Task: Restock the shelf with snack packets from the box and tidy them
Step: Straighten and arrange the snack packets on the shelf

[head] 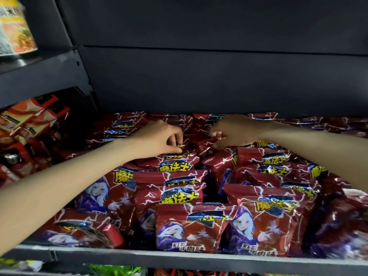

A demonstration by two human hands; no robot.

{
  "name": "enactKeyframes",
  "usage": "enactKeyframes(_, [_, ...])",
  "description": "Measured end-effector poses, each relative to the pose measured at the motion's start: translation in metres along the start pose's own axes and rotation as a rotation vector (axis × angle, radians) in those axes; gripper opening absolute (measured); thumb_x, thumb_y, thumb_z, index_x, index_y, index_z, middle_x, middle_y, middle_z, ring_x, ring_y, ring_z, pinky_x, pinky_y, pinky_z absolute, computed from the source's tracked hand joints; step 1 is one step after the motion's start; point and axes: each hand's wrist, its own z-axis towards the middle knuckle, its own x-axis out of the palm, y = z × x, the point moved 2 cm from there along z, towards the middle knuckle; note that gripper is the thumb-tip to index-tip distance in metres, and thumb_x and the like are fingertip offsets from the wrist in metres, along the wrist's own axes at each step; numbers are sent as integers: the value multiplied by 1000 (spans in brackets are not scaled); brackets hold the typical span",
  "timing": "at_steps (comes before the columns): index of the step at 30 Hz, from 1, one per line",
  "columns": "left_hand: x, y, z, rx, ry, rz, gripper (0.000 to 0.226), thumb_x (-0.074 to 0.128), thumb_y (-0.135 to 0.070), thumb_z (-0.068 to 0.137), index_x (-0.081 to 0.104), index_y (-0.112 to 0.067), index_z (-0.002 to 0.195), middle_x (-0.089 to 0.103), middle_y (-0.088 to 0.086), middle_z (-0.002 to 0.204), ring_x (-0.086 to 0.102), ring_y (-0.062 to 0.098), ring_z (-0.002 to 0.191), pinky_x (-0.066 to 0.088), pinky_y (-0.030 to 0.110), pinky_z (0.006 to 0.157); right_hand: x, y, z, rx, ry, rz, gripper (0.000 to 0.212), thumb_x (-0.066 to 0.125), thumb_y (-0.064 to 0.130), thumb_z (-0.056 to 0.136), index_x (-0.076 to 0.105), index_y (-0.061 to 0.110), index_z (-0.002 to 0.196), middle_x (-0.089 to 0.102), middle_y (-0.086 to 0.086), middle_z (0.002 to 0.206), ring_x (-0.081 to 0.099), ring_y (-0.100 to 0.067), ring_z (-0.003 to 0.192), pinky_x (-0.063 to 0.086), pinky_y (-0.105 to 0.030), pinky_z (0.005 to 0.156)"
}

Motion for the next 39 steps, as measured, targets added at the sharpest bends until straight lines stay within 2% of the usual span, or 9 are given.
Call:
enactKeyframes(3, [-2, -1, -2, -31, 7, -20, 22, 69, -35, 84, 62, -23, 101, 68, -12, 91, 50, -16, 44, 35, 8, 43, 3, 7, 2, 38, -112, 61, 39, 62, 38, 90, 57, 14, 120, 63, -4, 117, 59, -21, 105, 40, -27, 79])
enactKeyframes(6, [-3, -3, -1, -15, 42, 31, 25, 63, -44, 86, 64, -28, 105, 69, -13, 95, 56, -12, 53, 42, 12, 55, 7, 12, 1, 38, -114, 57, 43, 60, 38, 91, 50, 15, 126, 59, -5, 124, 56, -22, 110, 41, -28, 81])
enactKeyframes(11, [-2, -5, -4, 41, 123, 61, 22, 52, -42, 94, 64, -35, 111, 69, -12, 106, 64, 4, 83, 52, 30, 84, 6, 16, -2, 75, 46, 18, 64, 71, 45, 80, 43, 20, 132, 60, -3, 115, 51, -13, 84, 34, -24, 61])
enactKeyframes(14, [-2, -7, -3, 47, 110, 80, 22, 53, -40, 94, 68, -30, 107, 70, -10, 105, 66, 6, 77, 52, 30, 81, 10, 23, 3, 64, 95, -83, 73, 67, 48, 83, 37, 19, 143, 56, -1, 128, 53, -20, 112, 33, -22, 75])
enactKeyframes(18, [-3, -9, -3, 43, 121, 34, 20, 56, -37, 93, 69, -26, 104, 63, -14, 93, 55, -7, 44, 42, 7, 51, 11, 27, 5, 88, -11, -93, 78, 62, 63, 78, 45, 17, 139, 63, 2, 115, 55, -20, 113, 42, -28, 78])
enactKeyframes(24, [-1, -6, -1, 92, 77, 6, 8, 64, -31, 88, 70, -28, 93, 67, -14, 84, 59, -9, 67, 39, 3, 55, 10, 30, 2, 172, -191, -122, 66, 58, 70, 76, 60, 17, 116, 43, 12, 68, 50, -17, 78, 36, -29, 67])
enactKeyframes(29, [3, -3, 6, 96, -33, 60, 18, 72, -37, 80, 62, -25, 89, 60, -15, 73, 55, -3, 65, 37, 12, 53, 14, 41, 3, 151, -184, -209, 65, 56, 64, 81, 51, 20, 129, 61, -1, 101, 59, -24, 102, 40, -31, 72])
enactKeyframes(35, [2, -14, 16, 186, -146, 177, 41, 71, -48, 77, 52, -26, 106, 49, -17, 99, 48, 6, 78, 41, 27, 66, 21, 38, 9, 171, -152, -256, 69, 59, 64, 79, 49, 20, 132, 61, -3, 115, 58, -25, 106, 40, -31, 71])
enactKeyframes(39, [7, -23, 27, 207, -130, 227, 31, 70, -43, 80, 60, -26, 104, 59, -13, 103, 48, 5, 82, 43, 27, 69, 14, 25, 1, 138, -136, 48, 67, 70, 59, 74, 56, 15, 122, 63, -1, 113, 59, -21, 105, 49, -33, 86])
